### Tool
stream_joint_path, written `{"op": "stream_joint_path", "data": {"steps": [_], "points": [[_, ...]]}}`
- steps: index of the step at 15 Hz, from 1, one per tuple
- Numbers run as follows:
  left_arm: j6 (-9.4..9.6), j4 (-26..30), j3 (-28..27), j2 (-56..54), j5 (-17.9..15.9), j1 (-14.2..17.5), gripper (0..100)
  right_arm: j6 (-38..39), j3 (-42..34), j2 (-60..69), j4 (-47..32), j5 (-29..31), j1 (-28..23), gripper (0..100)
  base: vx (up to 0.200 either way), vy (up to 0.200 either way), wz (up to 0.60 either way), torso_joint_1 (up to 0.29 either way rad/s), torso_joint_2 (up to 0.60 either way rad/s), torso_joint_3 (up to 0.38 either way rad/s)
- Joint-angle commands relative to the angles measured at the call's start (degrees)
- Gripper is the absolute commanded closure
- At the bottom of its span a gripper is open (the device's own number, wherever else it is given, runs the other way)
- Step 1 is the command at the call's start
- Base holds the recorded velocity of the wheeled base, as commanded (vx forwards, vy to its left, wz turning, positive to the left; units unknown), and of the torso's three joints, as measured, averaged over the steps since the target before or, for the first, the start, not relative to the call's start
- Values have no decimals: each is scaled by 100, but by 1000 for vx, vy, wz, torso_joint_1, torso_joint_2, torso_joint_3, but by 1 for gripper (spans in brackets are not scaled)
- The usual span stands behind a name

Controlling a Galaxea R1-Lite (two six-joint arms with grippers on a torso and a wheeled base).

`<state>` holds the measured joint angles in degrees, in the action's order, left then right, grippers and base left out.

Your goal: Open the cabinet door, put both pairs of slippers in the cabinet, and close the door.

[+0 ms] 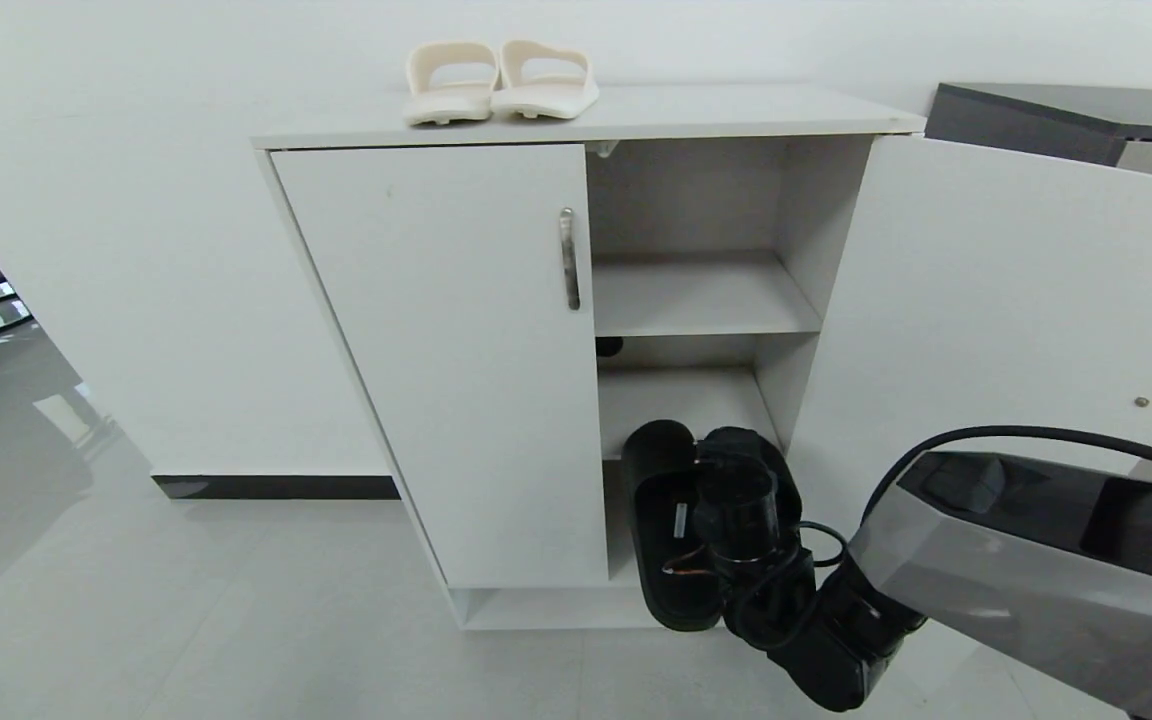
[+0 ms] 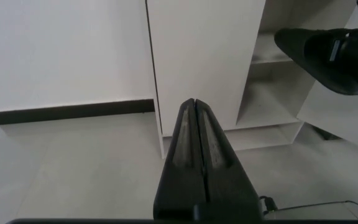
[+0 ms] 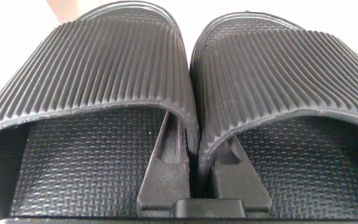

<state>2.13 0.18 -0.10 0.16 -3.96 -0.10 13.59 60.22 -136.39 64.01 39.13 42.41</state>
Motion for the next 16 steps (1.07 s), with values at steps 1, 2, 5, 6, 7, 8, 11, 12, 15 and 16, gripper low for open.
{"op": "stream_joint_path", "data": {"steps": [1, 2, 5, 6, 7, 8, 11, 12, 15, 16], "points": [[6, -1, 1, 11, 1, 1, 100, -23, 376, -107, -205, 121, -66, 100, 0, 0, 0, 2, 2, -198], [6, -1, 1, -7, 9, 10, 100, -15, 622, -98, -513, 183, -110, 100, 0, 0, 0, 7, 2, -198], [6, -1, 1, -7, 9, 1, 100, -76, 965, -213, -767, 130, -181, 100, 0, 0, 0, -1, -1, -202], [33, -1, 1, -7, 9, 10, 100, -252, 965, -292, -627, 77, -207, 100, 0, 0, 0, 7, 7, -124], [42, -1, 1, -7, 1, 10, 100, -480, 939, -415, -170, -248, -260, 100, 0, 0, 0, 7, 2, -66], [50, -1, 1, -7, 1, 1, 100, -806, 825, -503, 331, -582, -330, 100, 0, 0, 0, 0, 0, 0], [42, -1, 1, -7, 1, 10, 100, -1113, 728, -503, 648, -617, -453, 100, 0, 0, 0, 0, 0, 0], [42, -1, 1, -7, 1, 1, 100, -1096, 728, -503, 648, -617, -471, 100, 0, 0, 0, 0, 0, 0], [42, -1, 1, -7, 1, 1, 100, -929, 710, -503, 393, -617, -462, 100, 0, 0, 0, 0, 0, 0], [42, -1, 1, -7, 1, 10, 100, -902, 719, -503, 305, -617, -462, 100, 200, 0, 0, 2, 2, 7]]}}
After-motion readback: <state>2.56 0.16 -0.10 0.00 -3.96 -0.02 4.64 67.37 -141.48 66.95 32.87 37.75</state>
